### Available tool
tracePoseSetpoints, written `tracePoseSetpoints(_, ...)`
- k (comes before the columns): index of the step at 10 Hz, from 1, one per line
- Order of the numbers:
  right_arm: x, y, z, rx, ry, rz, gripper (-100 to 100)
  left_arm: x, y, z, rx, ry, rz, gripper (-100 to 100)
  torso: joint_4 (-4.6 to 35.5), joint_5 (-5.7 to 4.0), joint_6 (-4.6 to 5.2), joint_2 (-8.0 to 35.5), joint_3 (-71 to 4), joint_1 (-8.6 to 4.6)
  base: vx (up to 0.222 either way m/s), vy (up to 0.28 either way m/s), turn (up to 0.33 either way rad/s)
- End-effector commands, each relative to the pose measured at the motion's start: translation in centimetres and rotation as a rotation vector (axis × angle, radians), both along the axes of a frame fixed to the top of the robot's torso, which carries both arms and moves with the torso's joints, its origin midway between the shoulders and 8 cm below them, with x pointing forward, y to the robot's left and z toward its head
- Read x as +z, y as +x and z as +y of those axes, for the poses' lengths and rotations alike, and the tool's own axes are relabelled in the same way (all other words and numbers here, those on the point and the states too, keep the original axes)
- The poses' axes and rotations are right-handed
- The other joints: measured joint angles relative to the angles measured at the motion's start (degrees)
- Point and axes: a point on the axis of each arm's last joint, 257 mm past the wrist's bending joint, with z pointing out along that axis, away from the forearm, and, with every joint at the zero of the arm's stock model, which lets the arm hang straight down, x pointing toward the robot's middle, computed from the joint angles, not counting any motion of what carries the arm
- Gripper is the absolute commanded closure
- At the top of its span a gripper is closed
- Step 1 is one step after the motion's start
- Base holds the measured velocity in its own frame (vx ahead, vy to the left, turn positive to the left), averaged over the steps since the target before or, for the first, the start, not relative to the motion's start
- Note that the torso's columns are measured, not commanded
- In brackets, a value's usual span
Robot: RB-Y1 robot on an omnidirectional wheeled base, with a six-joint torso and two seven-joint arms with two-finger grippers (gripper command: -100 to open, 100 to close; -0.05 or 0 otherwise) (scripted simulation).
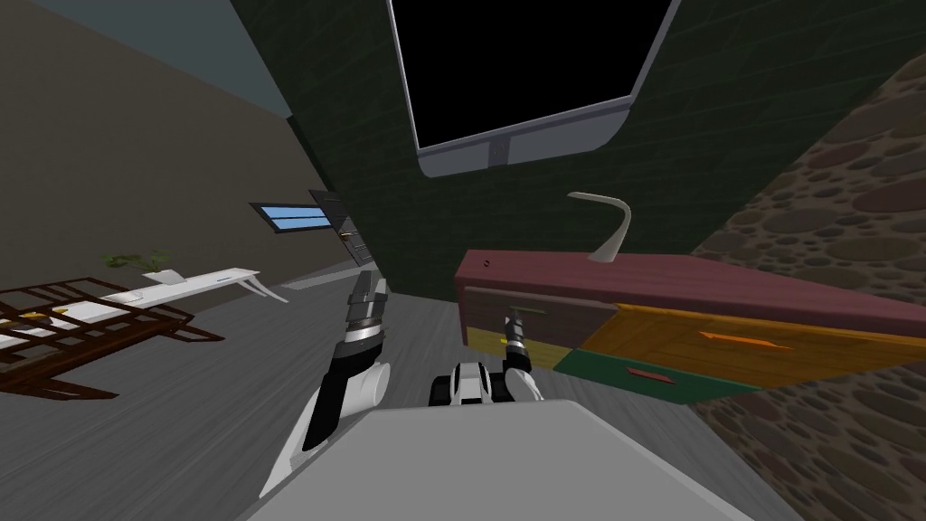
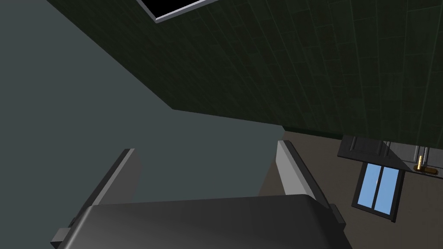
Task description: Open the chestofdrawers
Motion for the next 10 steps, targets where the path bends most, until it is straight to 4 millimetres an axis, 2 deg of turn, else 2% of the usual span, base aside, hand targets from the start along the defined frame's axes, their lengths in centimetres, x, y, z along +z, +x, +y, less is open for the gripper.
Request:
tracePoseSetpoints(1,0.2,-0.1,0.1,0.004,-0.027,-0.005,-100,0.0,0.0,0.0,0.0,0.0,0.0,0,0.0,0.0,0.0,0.0,0.0,0.01,0.0,0.0,0.0)
tracePoseSetpoints(2,0.9,0.9,0.0,0.007,-0.031,-0.007,-100,0.0,0.0,0.0,0.0,0.0,0.0,0,0.0,0.0,0.0,0.0,0.0,0.0,0.047,-0.017,-0.031)
tracePoseSetpoints(3,0.5,0.5,0.0,0.004,-0.03,-0.008,-100,0.0,0.0,0.0,0.0,0.0,0.0,0,0.0,-0.01,0.0,-0.1,-0.1,-0.05,0.031,-0.011,-0.004)
tracePoseSetpoints(4,0.5,0.6,0.0,0.005,-0.03,-0.007,100,0.0,0.0,0.0,0.0,0.0,0.0,0,0.0,-0.01,0.0,0.0,0.0,-0.01,0.006,-0.003,-0.003)
tracePoseSetpoints(5,-0.7,0.2,-4.5,-0.065,-0.035,0.016,100,0.0,0.0,0.0,0.0,0.0,0.0,0,-0.1,-0.05,-0.03,0.0,0.0,0.01,-0.105,0.021,0.353)
tracePoseSetpoints(6,-0.7,0.2,-4.5,-0.065,-0.035,0.016,100,0.0,0.0,0.0,0.0,0.0,0.0,0,-0.4,-0.31,0.03,0.0,0.1,-0.23,-0.155,0.031,0.413)
tracePoseSetpoints(7,-1.1,-0.2,-8.8,-0.133,-0.038,0.026,100,0.0,0.0,0.0,0.0,0.0,0.0,0,-0.5,-0.47,-0.14,-0.2,0.0,-0.3,-0.215,0.042,0.443)
tracePoseSetpoints(8,-1.7,-0.5,-9.0,-0.139,-0.039,0.038,100,0.0,0.0,0.0,0.0,0.0,0.0,0,-0.6,-0.48,0.09,-0.3,-0.1,-0.43,-0.19,0.043,0.405)
tracePoseSetpoints(10,-1.7,-0.5,-9.0,-0.139,-0.039,0.038,100,0.0,0.0,0.0,0.0,0.0,0.0,0,-0.7,-0.56,0.21,-0.9,-0.4,-0.85,-0.063,0.011,0.038)
